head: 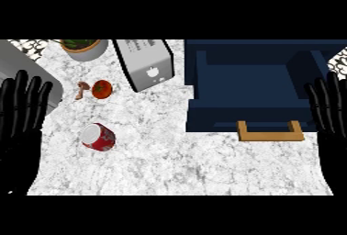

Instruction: Pick up the can, place it into the drawer and close the drawer

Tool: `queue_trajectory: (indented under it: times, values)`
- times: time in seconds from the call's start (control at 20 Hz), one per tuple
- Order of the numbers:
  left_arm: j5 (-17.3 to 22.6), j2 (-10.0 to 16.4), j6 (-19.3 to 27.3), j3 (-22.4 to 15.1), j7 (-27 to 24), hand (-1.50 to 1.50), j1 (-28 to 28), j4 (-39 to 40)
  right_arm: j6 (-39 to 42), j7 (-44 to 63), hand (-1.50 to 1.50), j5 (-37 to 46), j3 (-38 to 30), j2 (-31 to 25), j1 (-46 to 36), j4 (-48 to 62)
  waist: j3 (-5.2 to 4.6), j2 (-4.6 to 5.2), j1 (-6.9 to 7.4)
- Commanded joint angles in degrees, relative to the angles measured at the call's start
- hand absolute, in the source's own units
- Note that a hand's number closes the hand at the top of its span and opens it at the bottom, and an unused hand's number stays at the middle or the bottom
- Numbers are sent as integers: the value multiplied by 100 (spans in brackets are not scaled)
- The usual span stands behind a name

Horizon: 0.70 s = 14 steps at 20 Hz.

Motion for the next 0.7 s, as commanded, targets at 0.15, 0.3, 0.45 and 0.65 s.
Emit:
queue_trajectory:
  times: [0.15,0.3,0.45,0.65]
  values:
    - [1630,554,-1459,389,-297,-150,82,424,69,294,-150,-164,28,34,-111,63,12,-178,27]
    - [1301,1024,-1610,308,517,-150,582,945,-547,860,-150,40,-287,292,419,380,12,-117,-59]
    - [1964,1351,-1960,603,935,-150,569,836,-593,1335,-150,-83,-570,128,409,151,17,-184,-3]
    - [2635,1717,-2296,1177,1286,-150,1037,413,-412,976,-150,-224,-751,126,818,332,22,-189,52]
